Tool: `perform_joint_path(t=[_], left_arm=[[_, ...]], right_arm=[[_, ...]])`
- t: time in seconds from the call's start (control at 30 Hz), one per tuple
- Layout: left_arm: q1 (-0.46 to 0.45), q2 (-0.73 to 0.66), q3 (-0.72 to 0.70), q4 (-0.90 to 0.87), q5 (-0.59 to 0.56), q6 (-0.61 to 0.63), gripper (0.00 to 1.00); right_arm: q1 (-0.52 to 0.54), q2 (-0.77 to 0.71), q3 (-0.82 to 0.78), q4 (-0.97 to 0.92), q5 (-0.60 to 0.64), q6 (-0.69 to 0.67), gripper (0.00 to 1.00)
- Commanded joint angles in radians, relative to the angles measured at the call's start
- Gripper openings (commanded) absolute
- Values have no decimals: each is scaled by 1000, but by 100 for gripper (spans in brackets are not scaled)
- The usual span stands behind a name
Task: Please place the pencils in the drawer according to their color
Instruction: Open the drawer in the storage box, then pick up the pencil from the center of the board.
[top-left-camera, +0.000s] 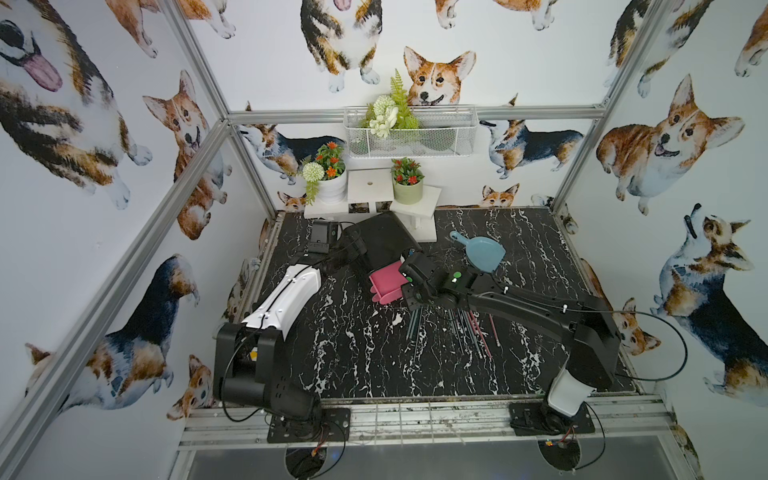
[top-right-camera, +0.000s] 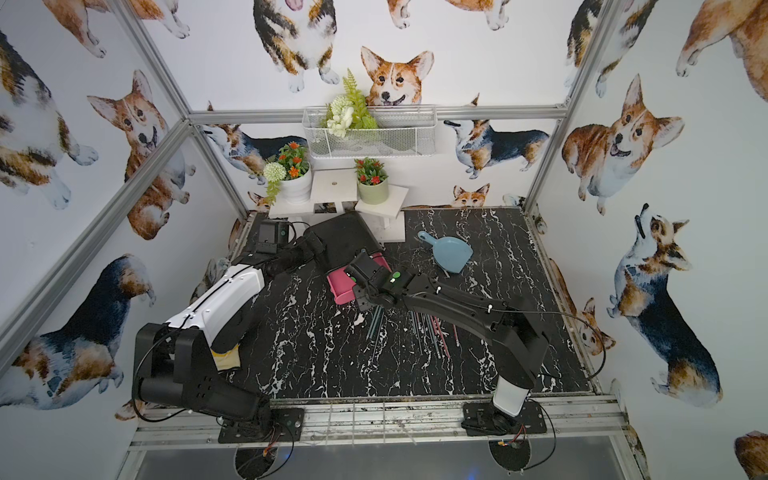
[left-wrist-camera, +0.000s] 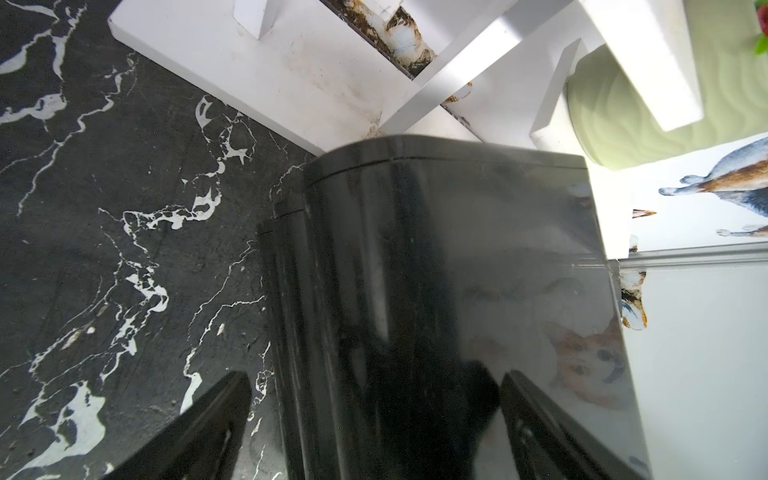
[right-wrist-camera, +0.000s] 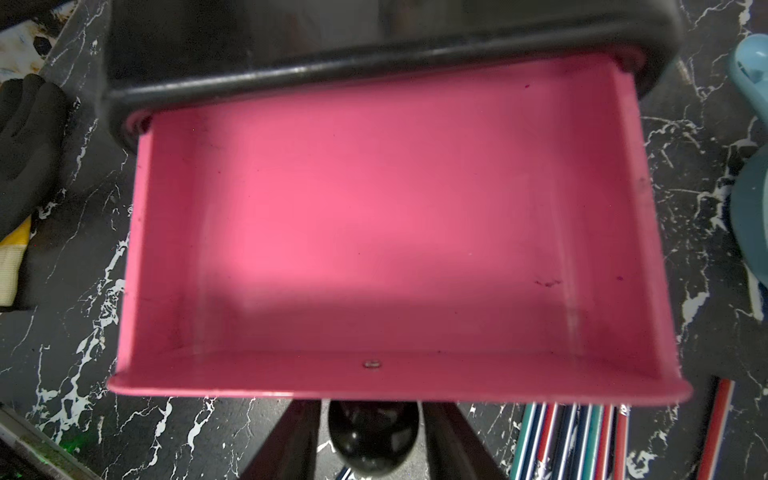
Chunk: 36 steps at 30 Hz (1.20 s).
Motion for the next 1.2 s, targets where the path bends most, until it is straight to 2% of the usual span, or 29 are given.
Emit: perform_joint_path(t=[0.0, 0.2, 0.33, 0.5, 0.67, 0.83, 0.97, 1.17], left_arm=[[1, 8, -8, -181, -53, 29, 98], [0, 11, -4, -181, -54, 29, 98], [1, 9, -3, -183, -56, 29, 98], [0, 1, -6, -186, -55, 29, 98], [1, -10, -14, -192, -63, 25, 97], [2, -14, -15, -200, -70, 25, 98], [2, -17, -19, -200, -69, 26, 99], [3, -14, -15, -202, -70, 28, 99]], right_arm=[[2, 0, 8, 14, 10, 1, 56], [2, -28, -12, 10, 3, 5, 71], [2, -77, -31, -15, -5, 15, 72], [-18, -230, -126, -64, 7, 73, 69], [-179, -411, -295, -136, -79, 177, 53], [-396, -516, -454, -210, -165, 187, 49], [-538, -526, -552, -255, -213, 171, 45], [-583, -488, -638, -213, -240, 153, 45]])
